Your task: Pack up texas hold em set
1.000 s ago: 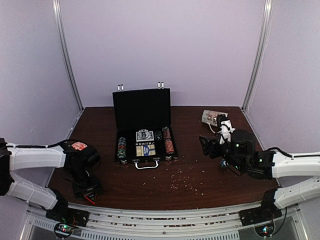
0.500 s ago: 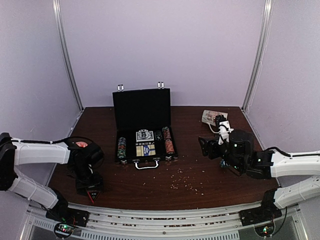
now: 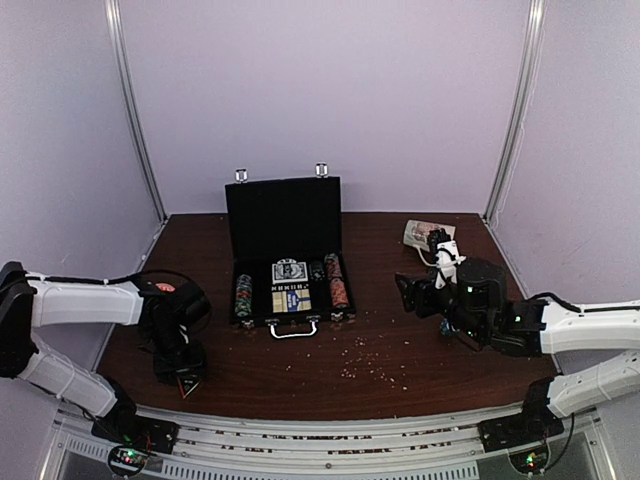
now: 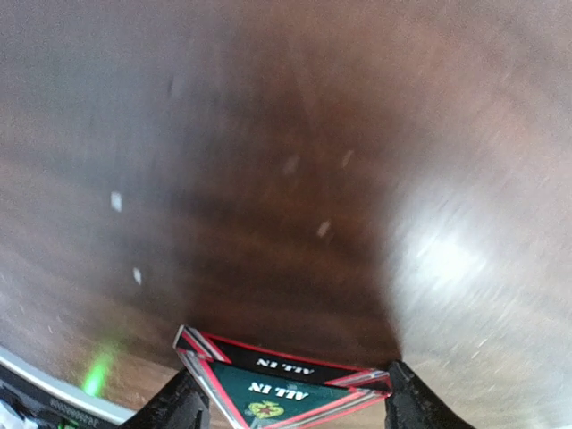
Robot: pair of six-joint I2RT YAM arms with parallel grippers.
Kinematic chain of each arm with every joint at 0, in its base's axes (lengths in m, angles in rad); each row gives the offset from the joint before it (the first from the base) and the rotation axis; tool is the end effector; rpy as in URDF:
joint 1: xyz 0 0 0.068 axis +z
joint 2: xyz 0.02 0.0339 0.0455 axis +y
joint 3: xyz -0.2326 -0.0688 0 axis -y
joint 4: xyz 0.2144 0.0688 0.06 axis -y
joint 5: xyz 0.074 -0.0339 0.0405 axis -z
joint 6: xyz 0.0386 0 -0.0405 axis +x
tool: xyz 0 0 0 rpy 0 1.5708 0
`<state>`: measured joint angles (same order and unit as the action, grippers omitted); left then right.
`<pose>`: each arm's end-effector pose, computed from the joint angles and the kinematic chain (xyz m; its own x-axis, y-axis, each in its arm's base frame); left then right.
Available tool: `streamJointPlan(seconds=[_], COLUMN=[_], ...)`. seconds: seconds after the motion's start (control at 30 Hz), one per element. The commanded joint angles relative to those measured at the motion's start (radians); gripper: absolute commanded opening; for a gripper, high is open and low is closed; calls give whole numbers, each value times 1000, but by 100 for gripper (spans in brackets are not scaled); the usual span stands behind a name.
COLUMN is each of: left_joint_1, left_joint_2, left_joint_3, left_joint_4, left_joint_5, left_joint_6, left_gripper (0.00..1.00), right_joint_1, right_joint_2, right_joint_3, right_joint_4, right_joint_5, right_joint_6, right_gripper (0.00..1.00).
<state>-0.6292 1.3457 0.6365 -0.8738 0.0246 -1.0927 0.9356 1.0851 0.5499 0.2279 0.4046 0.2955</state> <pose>0.1357 -0.0999 0.1336 -0.8941 -0.4470 0.0275 -0.4472 0.8944 -0.0005 0.1492 0.1768 0.2283 -0.3224 0.0139 -0.9465 -0.4426 0.8816 0.1637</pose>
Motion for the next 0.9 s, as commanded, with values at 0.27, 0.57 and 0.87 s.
streamJointPlan(seconds=[0.27,0.57,0.87], left_joint_1=[-102,-188,-188], left_joint_2=[102,373,640], left_joint_3=[221,609,930], left_joint_4=[118,141,148], left_joint_5=[-236,-248,-265], left_joint_6=[110,272,390], left_gripper=[60,59,59], right_joint_1=[-4,-3,-4], right_joint_2=[15,7,16], right_joint_3=[27,25,28], right_joint_4=[-3,-3,-10], right_joint_5=[4,6,7], right_joint_6=[7,10,10], right_gripper=[76,76,76])
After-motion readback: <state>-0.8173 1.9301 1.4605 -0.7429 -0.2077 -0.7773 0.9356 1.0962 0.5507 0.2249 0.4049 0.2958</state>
